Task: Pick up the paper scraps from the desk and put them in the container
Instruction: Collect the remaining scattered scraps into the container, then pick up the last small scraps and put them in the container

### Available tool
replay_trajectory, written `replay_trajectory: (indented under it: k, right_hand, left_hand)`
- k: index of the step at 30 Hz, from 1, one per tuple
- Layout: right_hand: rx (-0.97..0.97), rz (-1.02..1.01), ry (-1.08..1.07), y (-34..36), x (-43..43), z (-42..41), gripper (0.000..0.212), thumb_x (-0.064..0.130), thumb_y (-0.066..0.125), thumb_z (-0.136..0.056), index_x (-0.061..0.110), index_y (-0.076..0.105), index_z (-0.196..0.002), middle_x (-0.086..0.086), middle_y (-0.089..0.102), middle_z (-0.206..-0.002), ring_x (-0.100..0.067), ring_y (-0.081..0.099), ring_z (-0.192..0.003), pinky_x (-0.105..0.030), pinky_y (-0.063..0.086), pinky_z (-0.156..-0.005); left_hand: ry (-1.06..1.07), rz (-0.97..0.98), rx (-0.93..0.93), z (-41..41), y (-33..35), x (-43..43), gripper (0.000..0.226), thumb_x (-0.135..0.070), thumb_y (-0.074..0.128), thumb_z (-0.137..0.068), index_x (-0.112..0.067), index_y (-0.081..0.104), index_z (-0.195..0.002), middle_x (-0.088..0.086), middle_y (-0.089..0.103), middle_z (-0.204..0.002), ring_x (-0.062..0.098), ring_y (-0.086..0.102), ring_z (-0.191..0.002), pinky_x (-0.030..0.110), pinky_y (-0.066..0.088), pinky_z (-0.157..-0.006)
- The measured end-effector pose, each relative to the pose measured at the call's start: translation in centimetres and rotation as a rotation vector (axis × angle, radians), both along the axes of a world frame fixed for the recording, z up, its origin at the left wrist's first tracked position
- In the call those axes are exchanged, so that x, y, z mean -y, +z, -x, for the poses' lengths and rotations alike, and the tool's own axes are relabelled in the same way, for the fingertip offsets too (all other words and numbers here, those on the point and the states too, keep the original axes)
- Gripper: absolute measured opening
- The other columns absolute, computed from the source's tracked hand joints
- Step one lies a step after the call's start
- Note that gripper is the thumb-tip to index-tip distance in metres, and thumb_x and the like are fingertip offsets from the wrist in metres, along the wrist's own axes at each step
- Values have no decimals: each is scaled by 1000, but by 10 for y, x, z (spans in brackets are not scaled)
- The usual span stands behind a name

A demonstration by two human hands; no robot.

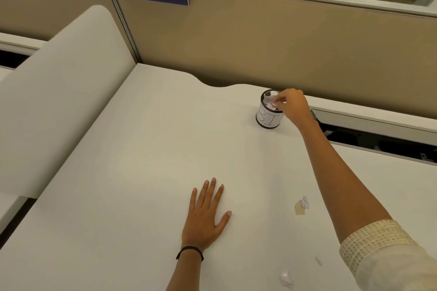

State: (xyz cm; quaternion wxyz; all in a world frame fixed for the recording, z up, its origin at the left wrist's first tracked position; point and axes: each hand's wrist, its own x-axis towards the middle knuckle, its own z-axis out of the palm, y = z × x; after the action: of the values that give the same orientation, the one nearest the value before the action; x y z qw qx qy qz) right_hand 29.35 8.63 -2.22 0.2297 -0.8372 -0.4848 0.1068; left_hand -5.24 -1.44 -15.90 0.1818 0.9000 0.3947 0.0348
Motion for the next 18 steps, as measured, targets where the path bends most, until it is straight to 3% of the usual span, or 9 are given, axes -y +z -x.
replay_trajectory:
  k: [1, 4, 6, 9, 12, 15, 18]
  right_hand:
    - [-7, -62, 1, 0, 9, 2, 14, 2, 59, -83, 2, 73, -87, -14, 69, -100, -29, 62, -94, -35, 49, -83]
    - [-43, -298, -3, 1, 42, 15, 10, -2, 61, -83, 1, 71, -85, -13, 67, -101, -16, 58, -91, -3, 37, -80]
    - [-97, -372, -12, -6, 71, 25, 13, -6, 60, -82, 1, 71, -84, -13, 68, -98, -14, 58, -90, 2, 34, -80]
    - [-179, -310, -48, -30, 119, 40, 15, -5, 59, -85, 2, 71, -90, -14, 69, -99, -19, 62, -93, 1, 34, -85]
    - [-251, -166, -69, -65, 171, 54, 18, 4, 59, -88, 6, 69, -104, -13, 65, -115, -27, 60, -110, -15, 36, -96]
    - [-330, 109, -62, -96, 219, 71, 36, 23, 55, -94, 15, 54, -129, -3, 41, -146, -19, 36, -137, -28, 26, -112]
    - [-326, 152, -15, -111, 259, 96, 47, 32, 48, -96, 23, 38, -141, 12, 16, -155, -5, 11, -145, -23, 9, -117]
  left_hand:
    - [-3, -2, -3, 0, 1, 0, 66, -57, 24, -94, -28, 7, -150, -5, 0, -159, 11, -9, -145, 41, -3, -117]
    - [-6, -7, -8, 0, 2, 1, 66, -58, 22, -94, -28, 6, -150, -6, -3, -159, 10, -11, -145, 40, -5, -117]
    - [-7, -10, -9, 0, 2, 0, 66, -58, 21, -94, -28, 6, -150, -6, -3, -159, 9, -12, -144, 39, -6, -117]
    - [-12, -11, -8, 1, 1, 0, 66, -58, 21, -93, -28, 5, -150, -5, -3, -159, 9, -13, -144, 38, -9, -117]
    - [-13, -9, -8, 1, 0, 0, 66, -58, 19, -93, -29, 3, -149, -6, -4, -159, 9, -13, -144, 37, -10, -117]
    - [-15, -9, -3, 1, -1, 0, 66, -59, 17, -92, -30, 0, -149, -6, -5, -159, 9, -12, -144, 37, -10, -117]
    - [-12, -11, 19, 1, -1, 1, 67, -59, 17, -91, -29, 5, -149, -6, -2, -159, 11, -8, -145, 36, -10, -117]
